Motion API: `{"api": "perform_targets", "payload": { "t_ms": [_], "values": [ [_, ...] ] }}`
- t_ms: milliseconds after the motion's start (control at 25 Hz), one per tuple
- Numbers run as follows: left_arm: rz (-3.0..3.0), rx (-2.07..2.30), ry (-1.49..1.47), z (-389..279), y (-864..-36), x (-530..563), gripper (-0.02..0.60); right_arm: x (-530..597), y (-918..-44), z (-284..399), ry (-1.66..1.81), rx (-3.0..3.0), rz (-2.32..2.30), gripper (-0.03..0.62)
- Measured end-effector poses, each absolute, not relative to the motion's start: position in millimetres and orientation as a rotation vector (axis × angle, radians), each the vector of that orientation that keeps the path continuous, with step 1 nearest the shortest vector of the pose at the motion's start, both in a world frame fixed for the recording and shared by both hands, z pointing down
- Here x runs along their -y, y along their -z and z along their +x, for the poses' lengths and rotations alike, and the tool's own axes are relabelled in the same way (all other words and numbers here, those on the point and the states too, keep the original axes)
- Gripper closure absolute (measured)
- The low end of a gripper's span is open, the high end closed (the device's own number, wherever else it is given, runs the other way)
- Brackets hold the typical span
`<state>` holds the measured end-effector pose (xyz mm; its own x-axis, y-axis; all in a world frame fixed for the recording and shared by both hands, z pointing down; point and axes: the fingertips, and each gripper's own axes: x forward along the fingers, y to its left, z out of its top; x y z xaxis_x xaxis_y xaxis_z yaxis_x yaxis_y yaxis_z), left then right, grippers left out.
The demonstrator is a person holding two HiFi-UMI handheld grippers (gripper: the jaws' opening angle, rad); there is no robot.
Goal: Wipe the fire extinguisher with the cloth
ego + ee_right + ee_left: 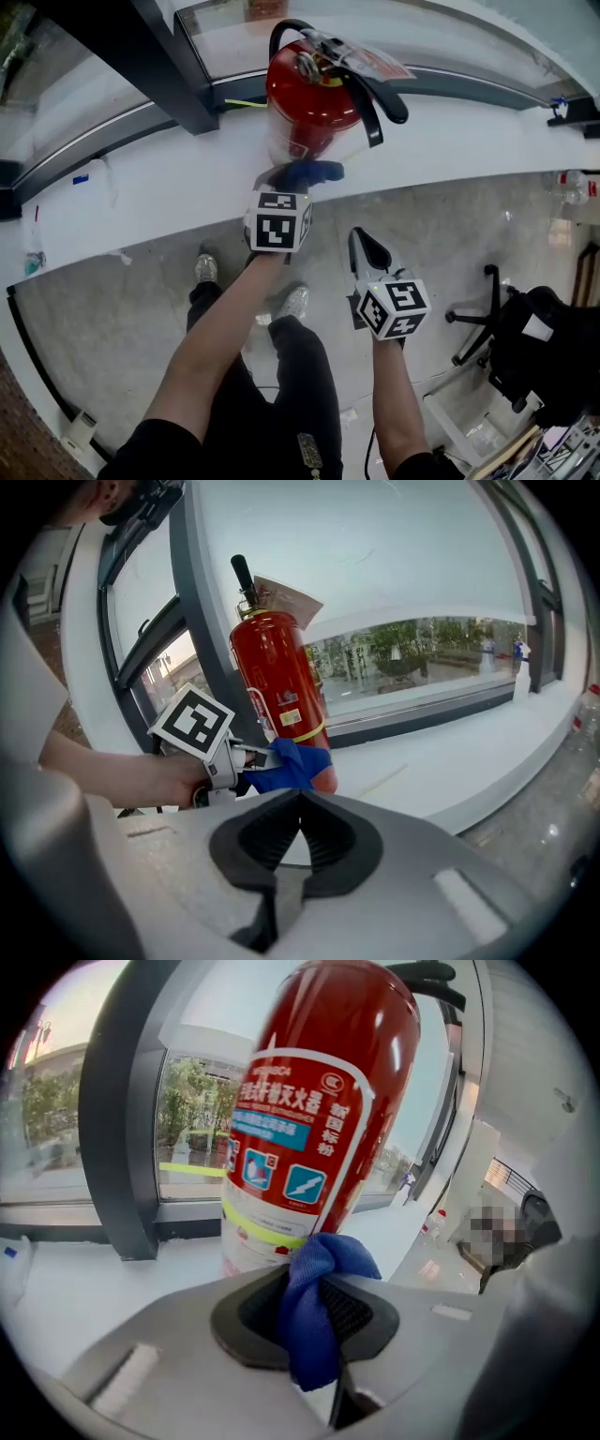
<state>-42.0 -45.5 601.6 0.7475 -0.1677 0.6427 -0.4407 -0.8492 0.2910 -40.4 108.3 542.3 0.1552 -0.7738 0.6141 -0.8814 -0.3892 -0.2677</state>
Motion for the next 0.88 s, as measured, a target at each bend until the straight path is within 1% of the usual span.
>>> {"api": "perform_targets", "payload": {
  "t_ms": [240, 480, 880],
  "values": [
    [2.58, 0.444, -0.904, -64, -605, 79, 0.518, -80, -545, -58, -1.061, 1.593, 2.29, 0.591],
    [2.678, 0.353, -0.92, -68, -610, 119, 0.518, -46, -556, -72, -1.069, 1.523, 2.347, 0.591],
    [2.782, 0.158, -0.912, -34, -610, 172, 0.518, 1, -558, -82, -1.055, 1.449, 2.442, 0.591]
  ]
}}
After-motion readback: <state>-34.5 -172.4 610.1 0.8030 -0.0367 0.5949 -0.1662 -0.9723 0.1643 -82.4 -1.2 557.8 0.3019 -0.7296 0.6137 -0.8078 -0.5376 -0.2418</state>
